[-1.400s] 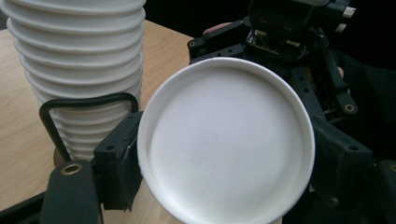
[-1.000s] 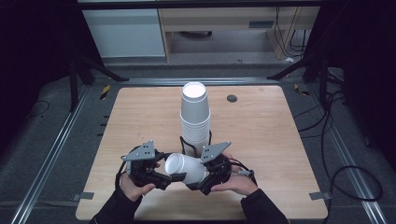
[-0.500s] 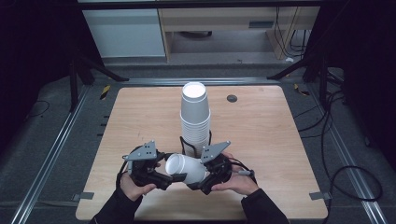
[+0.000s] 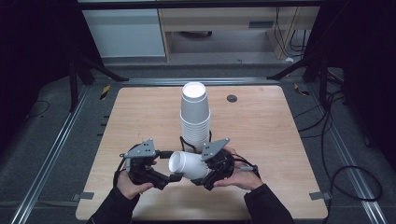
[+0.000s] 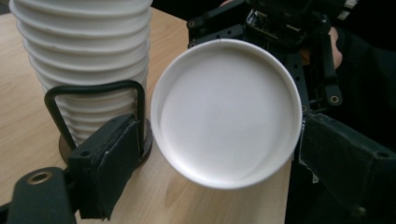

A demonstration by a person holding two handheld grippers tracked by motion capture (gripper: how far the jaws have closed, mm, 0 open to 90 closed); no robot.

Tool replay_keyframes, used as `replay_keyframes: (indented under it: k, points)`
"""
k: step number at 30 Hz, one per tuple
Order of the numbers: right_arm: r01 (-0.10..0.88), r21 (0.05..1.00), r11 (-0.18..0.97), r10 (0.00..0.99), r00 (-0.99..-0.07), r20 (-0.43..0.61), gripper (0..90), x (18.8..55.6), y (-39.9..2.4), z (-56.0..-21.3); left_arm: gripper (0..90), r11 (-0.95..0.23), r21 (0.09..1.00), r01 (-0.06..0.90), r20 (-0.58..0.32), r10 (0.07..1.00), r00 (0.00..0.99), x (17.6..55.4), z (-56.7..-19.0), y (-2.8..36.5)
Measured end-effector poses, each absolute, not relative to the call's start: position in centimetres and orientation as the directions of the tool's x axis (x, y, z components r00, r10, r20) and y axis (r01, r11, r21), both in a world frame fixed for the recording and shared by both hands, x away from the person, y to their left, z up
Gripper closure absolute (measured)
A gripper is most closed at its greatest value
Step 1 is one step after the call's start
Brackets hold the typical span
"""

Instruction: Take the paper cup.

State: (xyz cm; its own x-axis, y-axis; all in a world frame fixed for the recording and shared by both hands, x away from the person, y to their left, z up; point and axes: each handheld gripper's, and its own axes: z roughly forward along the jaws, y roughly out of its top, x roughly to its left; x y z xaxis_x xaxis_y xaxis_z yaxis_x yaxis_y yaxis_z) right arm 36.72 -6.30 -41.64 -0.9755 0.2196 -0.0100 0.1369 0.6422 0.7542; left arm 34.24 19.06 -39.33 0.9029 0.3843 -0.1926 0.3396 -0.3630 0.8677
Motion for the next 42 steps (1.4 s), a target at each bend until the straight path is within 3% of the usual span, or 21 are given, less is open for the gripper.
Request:
replay_keyframes:
  k: [5, 20, 34, 42]
  points:
    - [0.090, 0.698, 0.710, 0.193, -0.979, -0.070, 8.9, 36.7, -5.2, -41.1, 10.4, -0.419, 0.839, 0.348, -0.178, 0.392, 0.902, 34.3, -40.0, 18.2]
    - [0.074, 0.663, 0.745, 0.179, -0.980, -0.092, 8.7, 36.6, -4.1, -41.4, 17.3, -0.452, 0.809, 0.374, -0.189, 0.404, 0.895, 34.5, -41.0, 17.4]
    - [0.081, 0.679, 0.730, 0.184, -0.980, -0.081, 4.6, 36.6, -4.1, -41.5, 19.1, -0.454, 0.813, 0.365, -0.179, 0.401, 0.898, 34.4, -40.8, 17.5]
    - [0.110, 0.749, 0.653, 0.223, -0.973, -0.052, 3.1, 36.6, -5.8, -40.5, 19.2, -0.434, 0.829, 0.353, -0.177, 0.395, 0.901, 34.5, -40.4, 18.6]
